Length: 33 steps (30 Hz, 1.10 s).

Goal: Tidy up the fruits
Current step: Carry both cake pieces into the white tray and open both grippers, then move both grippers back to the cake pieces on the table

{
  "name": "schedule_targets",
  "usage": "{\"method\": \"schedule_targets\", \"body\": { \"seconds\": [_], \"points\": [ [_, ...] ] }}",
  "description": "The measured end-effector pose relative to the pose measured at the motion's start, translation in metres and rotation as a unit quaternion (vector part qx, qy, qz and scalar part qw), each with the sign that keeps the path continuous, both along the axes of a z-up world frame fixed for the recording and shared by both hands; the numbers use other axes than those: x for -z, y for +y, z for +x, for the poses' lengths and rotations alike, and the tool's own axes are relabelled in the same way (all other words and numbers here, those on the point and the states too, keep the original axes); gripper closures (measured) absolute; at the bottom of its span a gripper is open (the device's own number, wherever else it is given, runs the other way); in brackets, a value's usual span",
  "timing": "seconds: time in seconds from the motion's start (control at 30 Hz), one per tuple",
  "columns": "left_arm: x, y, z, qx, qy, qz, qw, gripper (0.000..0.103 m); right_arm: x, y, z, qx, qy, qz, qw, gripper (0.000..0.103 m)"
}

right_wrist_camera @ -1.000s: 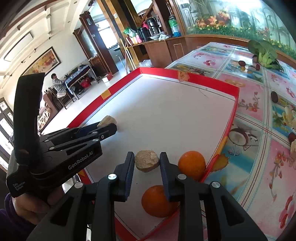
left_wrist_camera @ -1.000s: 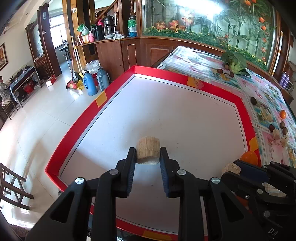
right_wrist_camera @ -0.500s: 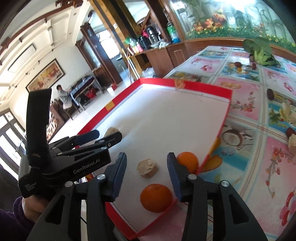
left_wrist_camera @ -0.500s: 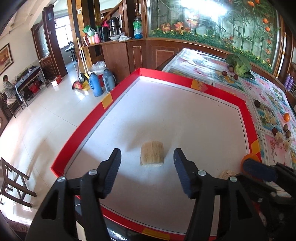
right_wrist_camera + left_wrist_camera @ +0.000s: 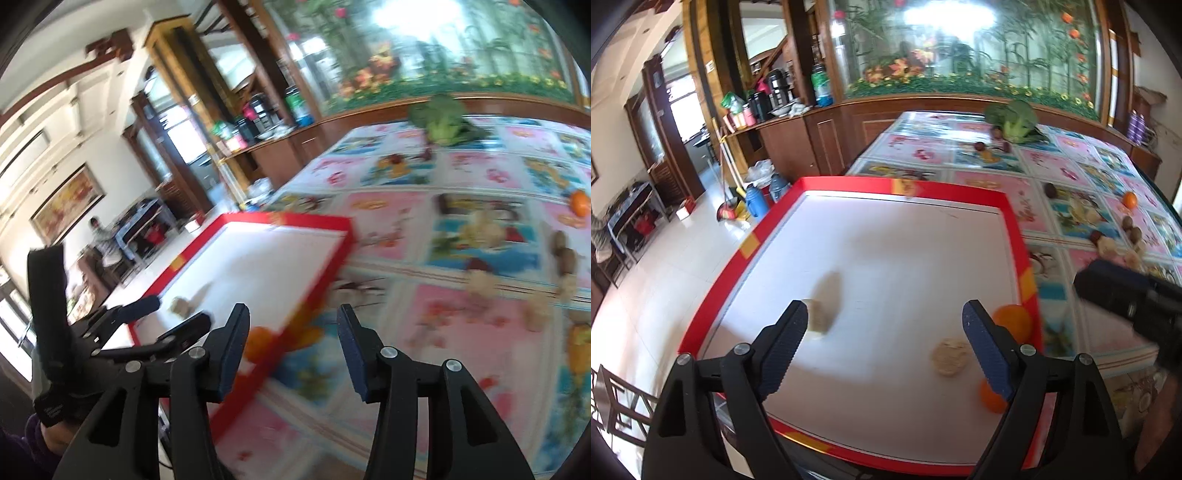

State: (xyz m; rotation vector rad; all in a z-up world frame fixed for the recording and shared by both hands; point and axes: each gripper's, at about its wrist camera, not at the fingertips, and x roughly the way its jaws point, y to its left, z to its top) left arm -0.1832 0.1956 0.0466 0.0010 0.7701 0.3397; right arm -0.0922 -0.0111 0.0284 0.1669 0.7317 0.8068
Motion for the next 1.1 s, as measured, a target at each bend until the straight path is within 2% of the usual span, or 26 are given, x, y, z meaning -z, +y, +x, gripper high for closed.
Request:
{"method": "schedule_targets", "body": {
  "seconds": [0.27,0.47,0.53,0.7,0.9,1.07,1.1],
  "points": [
    [0.003,-0.048,0.014,0.062,0.021,0.004,0.9978,0.017,-0.003,-0.080,0.014,0.106,-0.011,-0.017,0.994,0.053],
    [0.000,-0.096,0.038,0.124,0.027,0.001,0.9919,0.017,0.005,-0.136,0.034,0.198,0.006,-0.063,0.978,0.053],
    [0.000,-0.106,0.049,0.135,0.033,-0.001,0.9902,0.017,0.008,-0.147,0.042,0.211,0.019,-0.064,0.975,0.053],
    [0.005,-0.134,0.080,0.167,0.047,-0.020,0.9847,0.017,0.016,-0.141,0.062,0.211,0.034,-0.108,0.971,0.054],
    [0.017,-0.150,0.109,0.182,0.072,-0.044,0.9796,0.017,0.022,-0.131,0.076,0.197,0.033,-0.142,0.970,0.067],
    [0.020,-0.157,0.127,0.193,0.081,-0.061,0.9759,0.017,0.025,-0.122,0.081,0.180,0.028,-0.164,0.969,0.068],
    [0.021,-0.158,0.129,0.195,0.083,-0.066,0.9752,0.017,0.026,-0.119,0.082,0.177,0.028,-0.172,0.969,0.072]
  ]
}}
